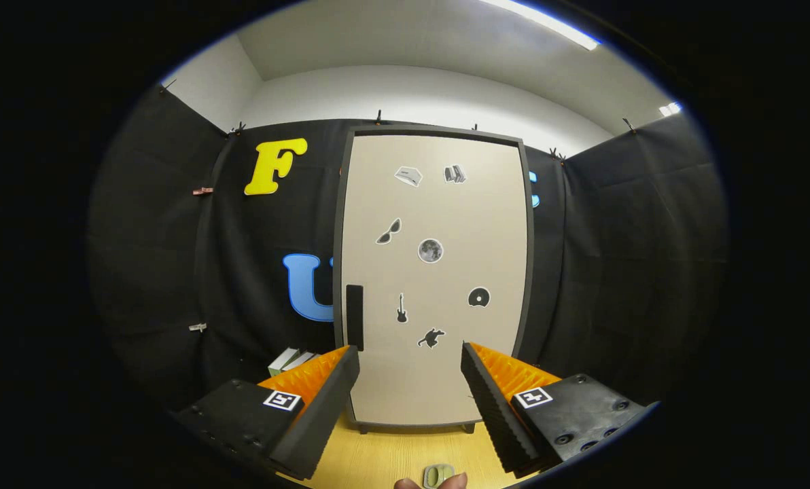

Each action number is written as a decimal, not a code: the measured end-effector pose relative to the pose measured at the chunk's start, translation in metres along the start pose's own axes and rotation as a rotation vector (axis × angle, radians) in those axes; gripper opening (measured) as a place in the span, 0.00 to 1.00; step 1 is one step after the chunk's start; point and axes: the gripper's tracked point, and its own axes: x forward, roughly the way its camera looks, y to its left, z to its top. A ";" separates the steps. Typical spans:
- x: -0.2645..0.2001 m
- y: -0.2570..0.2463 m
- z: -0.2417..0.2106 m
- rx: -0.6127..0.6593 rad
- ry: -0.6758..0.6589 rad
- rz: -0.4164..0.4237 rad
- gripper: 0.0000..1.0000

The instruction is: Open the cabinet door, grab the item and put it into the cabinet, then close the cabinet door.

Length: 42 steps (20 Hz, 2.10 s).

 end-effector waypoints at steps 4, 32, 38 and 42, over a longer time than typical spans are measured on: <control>0.001 0.005 -0.003 -0.004 0.007 0.004 0.98; 0.195 0.109 -0.049 0.043 0.055 0.039 0.98; 0.234 0.101 -0.072 0.064 0.106 -0.011 0.77; 0.245 0.103 -0.083 0.051 0.117 -0.001 0.49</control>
